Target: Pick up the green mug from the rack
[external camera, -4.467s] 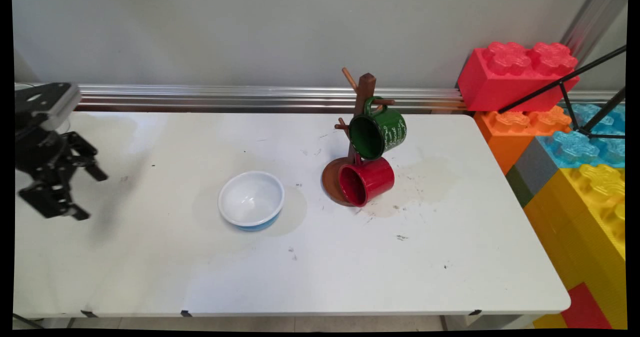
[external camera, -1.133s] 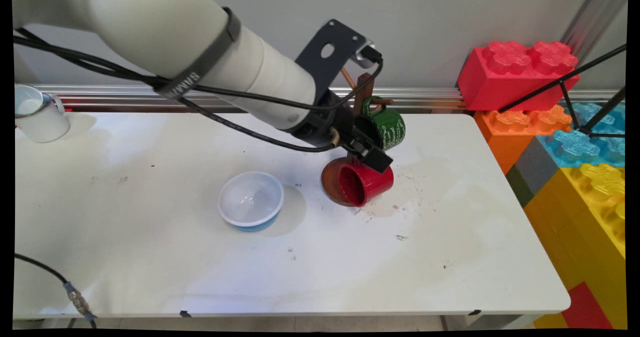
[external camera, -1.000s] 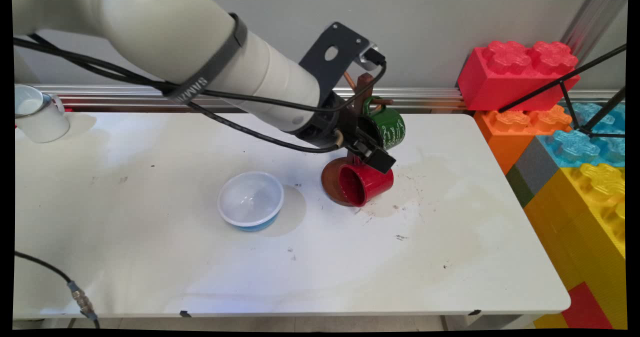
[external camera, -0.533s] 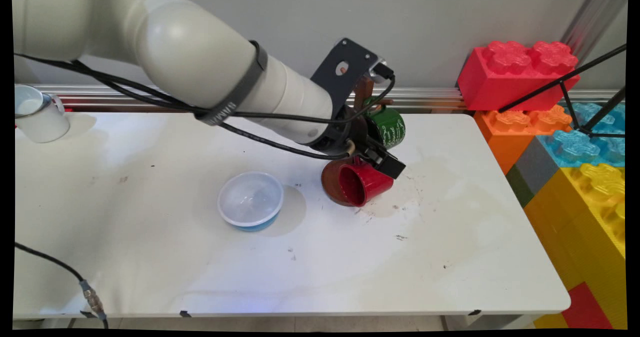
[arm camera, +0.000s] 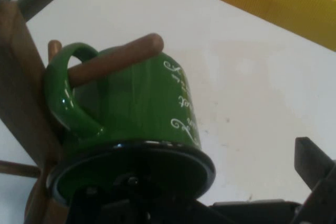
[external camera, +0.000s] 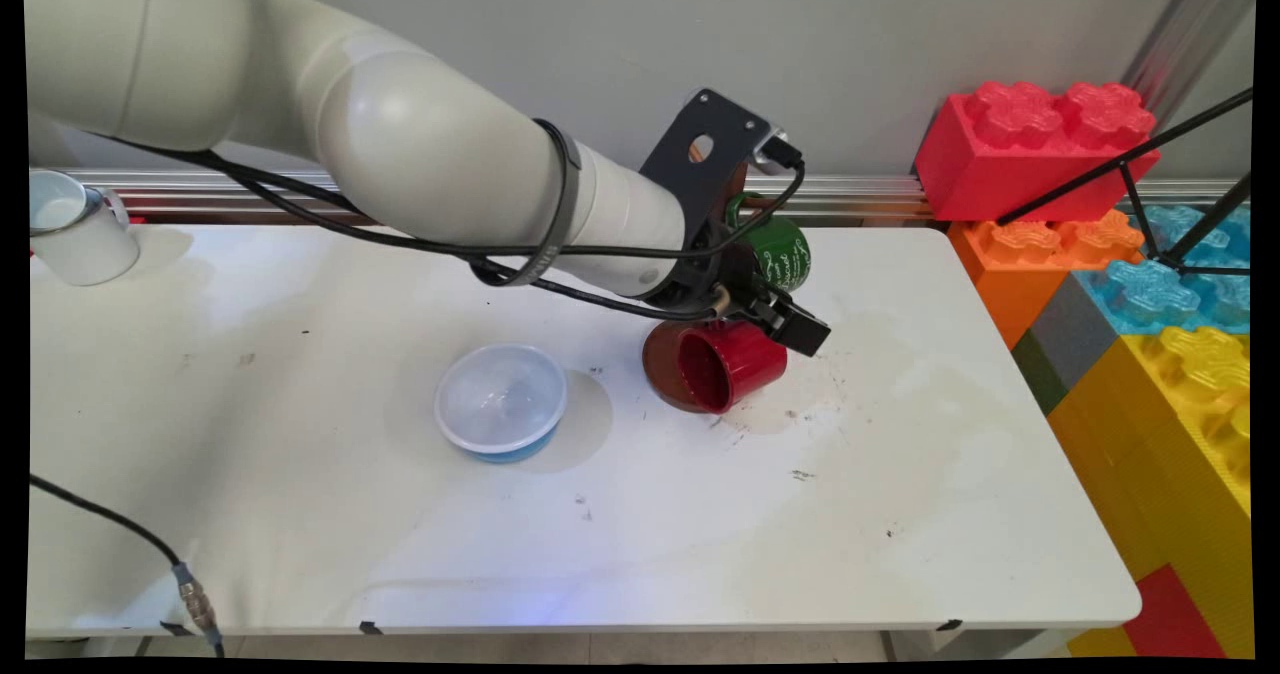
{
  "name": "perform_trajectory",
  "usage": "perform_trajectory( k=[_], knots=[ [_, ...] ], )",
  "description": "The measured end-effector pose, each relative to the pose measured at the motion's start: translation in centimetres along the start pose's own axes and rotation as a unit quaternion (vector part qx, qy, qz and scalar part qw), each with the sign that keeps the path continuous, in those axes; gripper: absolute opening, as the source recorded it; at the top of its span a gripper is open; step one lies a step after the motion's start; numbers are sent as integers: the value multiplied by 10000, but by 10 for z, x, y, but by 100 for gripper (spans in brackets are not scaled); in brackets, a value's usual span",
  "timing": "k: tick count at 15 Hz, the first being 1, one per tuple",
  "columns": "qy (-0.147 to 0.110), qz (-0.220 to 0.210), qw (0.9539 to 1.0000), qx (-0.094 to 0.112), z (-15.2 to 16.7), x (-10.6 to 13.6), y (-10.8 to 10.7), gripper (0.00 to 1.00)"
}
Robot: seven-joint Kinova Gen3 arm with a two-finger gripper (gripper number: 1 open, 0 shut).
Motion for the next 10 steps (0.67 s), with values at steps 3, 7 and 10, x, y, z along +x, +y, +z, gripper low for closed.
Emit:
perform_trajectory(
  k=[3,7,10],
  knots=[
    [69,-1,10000,9,4,0,0,100],
    [139,-8,9999,28,6,0,-1,100],
    [170,-27,9998,59,7,0,-2,0]
  ],
)
